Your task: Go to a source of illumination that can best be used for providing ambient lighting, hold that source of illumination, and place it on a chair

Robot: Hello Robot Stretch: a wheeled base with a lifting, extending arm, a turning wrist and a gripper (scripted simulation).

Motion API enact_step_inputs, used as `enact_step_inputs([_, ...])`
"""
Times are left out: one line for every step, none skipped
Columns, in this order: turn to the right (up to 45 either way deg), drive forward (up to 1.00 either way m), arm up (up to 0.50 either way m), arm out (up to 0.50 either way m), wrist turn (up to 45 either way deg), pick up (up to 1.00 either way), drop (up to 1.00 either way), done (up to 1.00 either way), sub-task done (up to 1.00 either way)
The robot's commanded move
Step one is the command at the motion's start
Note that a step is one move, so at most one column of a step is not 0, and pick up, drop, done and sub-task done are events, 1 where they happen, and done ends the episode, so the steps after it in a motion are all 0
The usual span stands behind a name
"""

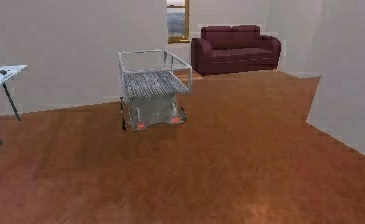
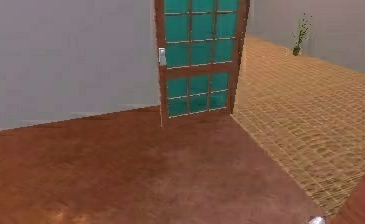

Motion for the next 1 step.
enact_step_inputs([24.0, 0.0, 0.0, 0.0, 0.0, 0.0, 0.0, 0.0, 0.0])
